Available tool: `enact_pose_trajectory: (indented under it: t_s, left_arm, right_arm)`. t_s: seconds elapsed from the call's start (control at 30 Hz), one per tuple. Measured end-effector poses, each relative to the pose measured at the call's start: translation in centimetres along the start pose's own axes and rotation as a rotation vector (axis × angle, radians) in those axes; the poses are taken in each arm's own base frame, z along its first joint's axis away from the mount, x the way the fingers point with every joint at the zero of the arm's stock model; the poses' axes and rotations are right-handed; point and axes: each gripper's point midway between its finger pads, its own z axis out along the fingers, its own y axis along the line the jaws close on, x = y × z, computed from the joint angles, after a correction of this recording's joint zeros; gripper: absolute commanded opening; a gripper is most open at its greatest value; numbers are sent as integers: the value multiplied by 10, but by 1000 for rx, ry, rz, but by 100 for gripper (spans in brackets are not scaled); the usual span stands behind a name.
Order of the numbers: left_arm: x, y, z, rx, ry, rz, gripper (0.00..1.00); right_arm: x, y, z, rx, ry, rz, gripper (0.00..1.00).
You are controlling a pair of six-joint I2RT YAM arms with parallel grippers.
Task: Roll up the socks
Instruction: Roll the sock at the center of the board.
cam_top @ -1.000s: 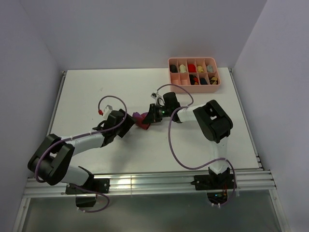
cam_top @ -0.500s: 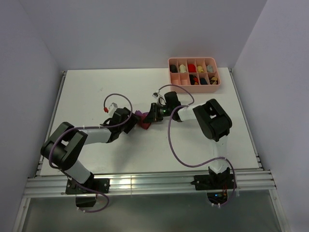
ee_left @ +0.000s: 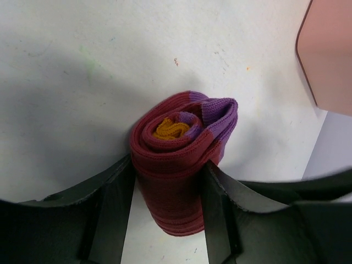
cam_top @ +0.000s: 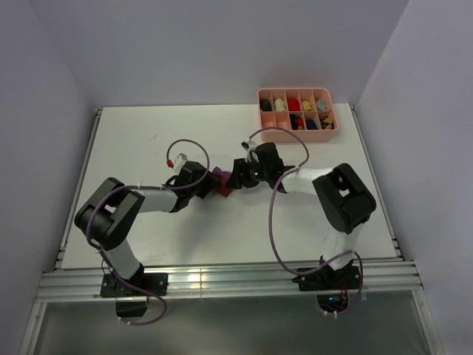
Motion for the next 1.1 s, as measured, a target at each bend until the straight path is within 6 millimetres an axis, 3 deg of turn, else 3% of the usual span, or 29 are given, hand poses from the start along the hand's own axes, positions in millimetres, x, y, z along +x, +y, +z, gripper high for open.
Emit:
enact_pose_trajectory:
  t_s: [0.17,0.37,0.47,0.93,1.0,1.1]
  left_arm:
    - [0,-1,1,-6,5,3,53]
    - [1,-2,2,-20,15,8,52]
    - [1,-2,1,-24,18,9,52]
    - [4,-3,1,-25,35,20,53]
    - [4,-3,1,-24,36,20,52]
    - [3,-3,1,-25,37,18,53]
  right_arm:
    - [-9,19,-17,123,-100,-226,65]
    - [5,45,-11,207,-165,-531,65]
    - [17,39,-9,264,-153,-638,65]
    - [23,19,12,416,-148,-890,65]
    - [22,17,14,431,-149,-903,61]
    - [19,13,18,452,-150,-908,47]
